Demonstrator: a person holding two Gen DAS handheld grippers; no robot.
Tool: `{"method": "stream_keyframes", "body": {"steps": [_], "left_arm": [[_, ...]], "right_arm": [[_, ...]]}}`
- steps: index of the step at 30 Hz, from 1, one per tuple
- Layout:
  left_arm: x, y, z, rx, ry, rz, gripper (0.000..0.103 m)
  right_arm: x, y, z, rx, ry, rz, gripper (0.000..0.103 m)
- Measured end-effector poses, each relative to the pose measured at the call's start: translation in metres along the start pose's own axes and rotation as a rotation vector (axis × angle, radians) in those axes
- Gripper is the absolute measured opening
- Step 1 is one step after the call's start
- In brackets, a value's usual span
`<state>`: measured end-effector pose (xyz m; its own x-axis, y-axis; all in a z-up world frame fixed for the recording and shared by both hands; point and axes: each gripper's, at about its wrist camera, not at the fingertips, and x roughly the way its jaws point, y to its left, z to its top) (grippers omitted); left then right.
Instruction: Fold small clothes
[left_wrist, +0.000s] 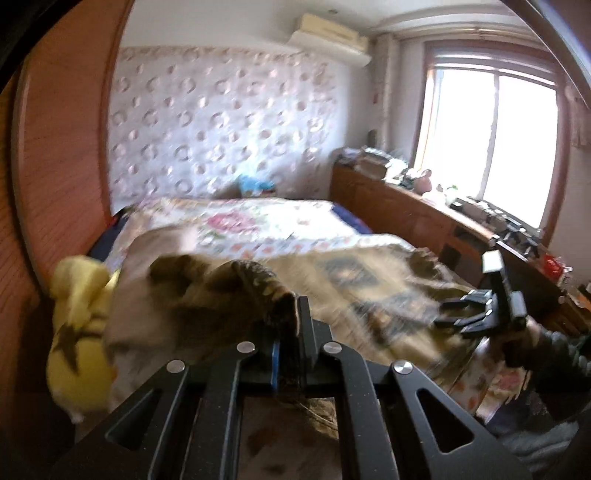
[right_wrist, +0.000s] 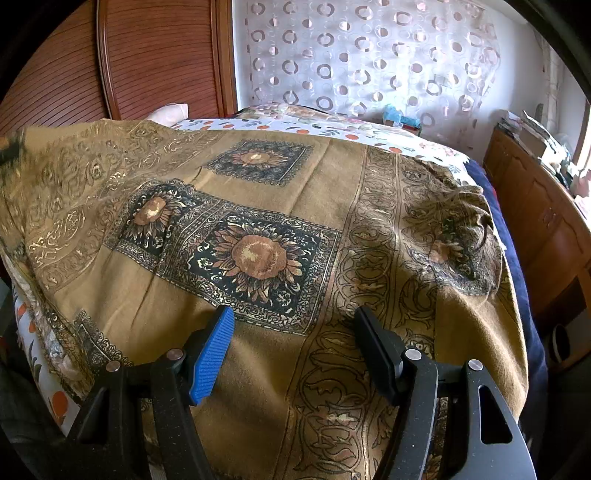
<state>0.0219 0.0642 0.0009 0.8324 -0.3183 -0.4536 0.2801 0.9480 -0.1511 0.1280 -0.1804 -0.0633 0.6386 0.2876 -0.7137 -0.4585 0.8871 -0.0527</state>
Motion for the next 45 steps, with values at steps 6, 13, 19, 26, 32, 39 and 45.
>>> {"method": "stream_keyframes", "body": {"steps": [6,13,19,26,32,39,45], "left_arm": [[0.027,-0.033,0.009,0.034,-0.009,-0.079,0.007],[0.051,-0.057,0.005,0.021,0.014,-0.151,0.007],[0.068,-0.076,0.015,0.048,0.038,-0.195,0.007],[0.076,-0.111,0.049,0.122,0.016,-0.258,0.007],[0.08,-0.152,0.073,0.2,-0.006,-0.304,0.007],[0.096,-0.171,0.073,0.225,0.039,-0.316,0.012],[0.092,-0.163,0.061,0.209,0.05,-0.327,0.063]], "right_arm": [[0.0,0.0,0.0,0.0,0.0,0.001,0.069],[-0.001,0.001,-0.002,0.004,-0.004,-0.001,0.069],[-0.023,-0.011,-0.007,0.06,-0.066,-0.009,0.069],[-0.072,-0.027,-0.023,0.14,-0.166,-0.024,0.069],[-0.097,-0.029,-0.038,0.178,-0.212,-0.077,0.069],[-0.101,-0.027,-0.045,0.199,-0.22,-0.102,0.069],[-0.099,-0.023,-0.041,0.187,-0.207,-0.089,0.069]]}}
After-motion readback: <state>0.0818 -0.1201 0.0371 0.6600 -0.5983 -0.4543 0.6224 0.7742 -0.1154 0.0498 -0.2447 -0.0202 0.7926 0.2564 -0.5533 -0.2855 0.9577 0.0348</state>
